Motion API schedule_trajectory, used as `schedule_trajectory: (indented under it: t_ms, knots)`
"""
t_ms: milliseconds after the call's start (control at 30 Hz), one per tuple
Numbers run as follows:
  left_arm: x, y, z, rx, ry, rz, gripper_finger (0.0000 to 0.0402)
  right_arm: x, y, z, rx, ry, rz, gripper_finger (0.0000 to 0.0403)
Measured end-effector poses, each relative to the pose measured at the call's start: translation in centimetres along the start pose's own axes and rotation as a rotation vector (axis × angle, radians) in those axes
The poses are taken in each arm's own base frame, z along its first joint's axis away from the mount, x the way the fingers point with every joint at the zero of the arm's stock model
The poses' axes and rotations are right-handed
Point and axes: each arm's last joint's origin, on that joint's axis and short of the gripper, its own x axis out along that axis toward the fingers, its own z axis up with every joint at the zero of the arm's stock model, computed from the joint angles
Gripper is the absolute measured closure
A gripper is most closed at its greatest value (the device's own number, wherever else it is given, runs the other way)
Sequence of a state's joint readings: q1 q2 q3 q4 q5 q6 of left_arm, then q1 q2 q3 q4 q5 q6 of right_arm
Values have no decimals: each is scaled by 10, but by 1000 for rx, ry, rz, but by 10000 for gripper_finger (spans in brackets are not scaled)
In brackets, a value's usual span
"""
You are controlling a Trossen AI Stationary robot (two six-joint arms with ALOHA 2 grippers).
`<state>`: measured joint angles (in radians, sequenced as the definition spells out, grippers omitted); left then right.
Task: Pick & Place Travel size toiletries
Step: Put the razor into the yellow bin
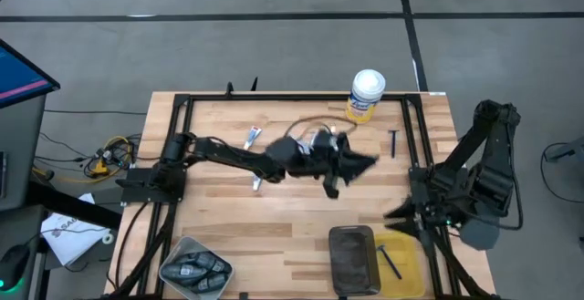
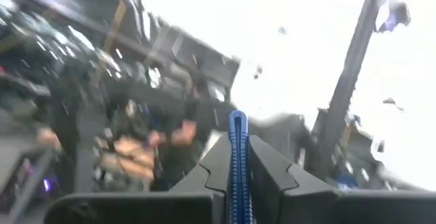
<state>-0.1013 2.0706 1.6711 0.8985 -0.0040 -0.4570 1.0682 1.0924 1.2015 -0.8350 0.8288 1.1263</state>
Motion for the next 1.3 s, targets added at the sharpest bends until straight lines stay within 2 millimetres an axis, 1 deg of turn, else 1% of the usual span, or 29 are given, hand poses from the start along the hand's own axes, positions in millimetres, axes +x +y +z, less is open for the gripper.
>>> schedule_trajectory:
  t_ms: [100,167,267,333,433,567,667,900,1067,1300]
  knots:
    - [0,-13,29,8,-68,-1,381,3,-3,3,-45,-173,-114,291]
    - [-1,-22,44,18,-97,-21,381,6,-4,7,-77,-262,-170,292]
    - [-3,-33,61,54,-129,-38,381,17,-6,19,-119,-328,-240,285]
    - [-4,-38,68,72,-144,-47,381,22,-8,30,-134,-358,-268,266]
    - [-4,-41,69,79,-138,-48,381,25,-9,49,-152,-412,-280,220]
    - [-4,-43,64,78,-107,-42,381,28,-8,74,-198,-451,-212,152]
    - [-4,-43,62,80,-95,-39,381,28,-8,89,-211,-497,-172,127]
    - [-4,-43,63,100,-99,-40,381,36,-16,102,-255,-505,-149,122]
    - [-4,-43,62,101,-97,-39,380,42,-20,106,-260,-490,-132,122]
    - [-4,-42,60,128,-82,-31,380,44,-23,112,-247,-499,-103,122]
